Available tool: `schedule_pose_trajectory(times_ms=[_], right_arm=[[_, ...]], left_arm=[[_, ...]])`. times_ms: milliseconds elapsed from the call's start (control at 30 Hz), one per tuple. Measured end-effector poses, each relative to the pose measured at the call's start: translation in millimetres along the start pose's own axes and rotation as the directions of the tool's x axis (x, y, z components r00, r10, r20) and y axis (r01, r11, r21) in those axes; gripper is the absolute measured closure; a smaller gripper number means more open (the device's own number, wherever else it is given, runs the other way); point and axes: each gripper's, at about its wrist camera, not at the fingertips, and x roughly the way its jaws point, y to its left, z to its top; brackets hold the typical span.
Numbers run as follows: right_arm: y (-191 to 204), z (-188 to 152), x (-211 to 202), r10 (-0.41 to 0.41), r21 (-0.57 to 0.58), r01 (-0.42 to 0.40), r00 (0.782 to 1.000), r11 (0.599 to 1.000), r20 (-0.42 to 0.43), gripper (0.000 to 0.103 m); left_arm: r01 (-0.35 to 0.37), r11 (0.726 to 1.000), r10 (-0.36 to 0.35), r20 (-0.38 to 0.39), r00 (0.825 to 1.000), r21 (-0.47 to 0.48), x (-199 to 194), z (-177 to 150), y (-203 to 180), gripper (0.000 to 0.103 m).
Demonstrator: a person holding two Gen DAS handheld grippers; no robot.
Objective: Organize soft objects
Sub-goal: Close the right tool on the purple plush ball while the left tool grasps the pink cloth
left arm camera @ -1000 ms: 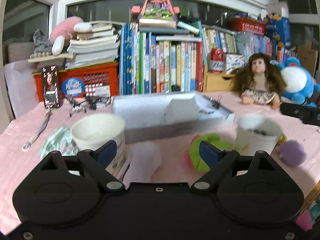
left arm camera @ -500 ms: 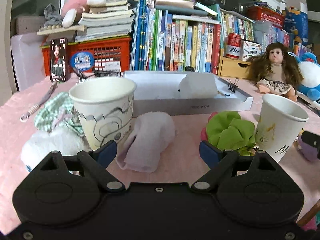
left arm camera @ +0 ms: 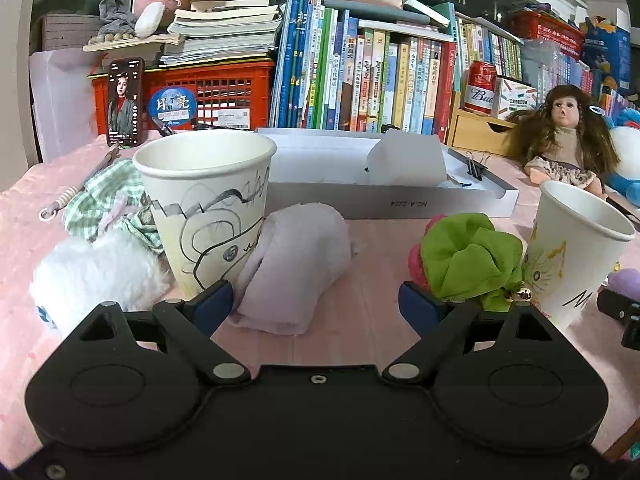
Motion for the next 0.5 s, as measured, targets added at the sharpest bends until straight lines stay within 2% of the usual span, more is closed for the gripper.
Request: schedule_pose_trajectory(times_ms=[33,100,133,200,233,433,500], right_arm=[[0.0,-0.4,0.9,-0.002,-0.001,0.002,1.0,1.0,-0.003,0.0],[1.2,-1.6,2.2,-0.006,-0.006,0.005,1.0,1.0,-0.008,0.0],[1.7,-1.7,2.7,-0.009,-0.008,0.009,1.0,1.0,-0.012,0.0],[2.0,-1.3,2.8,-0.006,-0.008,0.006,1.0,1.0,-0.015,0.0],[1.7,-1.0,3.2,-0.005,-0.007,0.005,1.0,1.0,-0.017,0.0],[2.0,-0.4,3.8,0.014,-0.007,-0.015,1.0,1.0,-0.024,0.0],[3.8,-0.6,4.2,0.01,-0.02,-0.01,1.0,1.0,-0.023,0.0]], left_arm=[[-0.001,1.0,0.001,0.0,1.0,0.002,-0.1,0.0,-0.7,0.021],[-0.013,1.0,0.013,-0.004,1.0,0.012,-0.2,-0.8,-1.7,0.041],[-0.031,0.999,0.031,-0.003,1.0,0.021,-0.3,-1.2,-2.6,0.046],[-0.064,0.997,0.064,0.002,0.998,0.044,-1.3,-1.8,-3.7,0.073],[-0.076,0.996,0.076,0.003,0.997,0.049,-2.2,-2.1,-3.6,0.077],[0.0,0.998,0.001,-0.019,1.0,0.056,-20.6,-1.9,-3.5,0.081],[0.034,0.997,-0.033,-0.021,0.999,0.063,-30.0,-3.4,-5.9,0.077]])
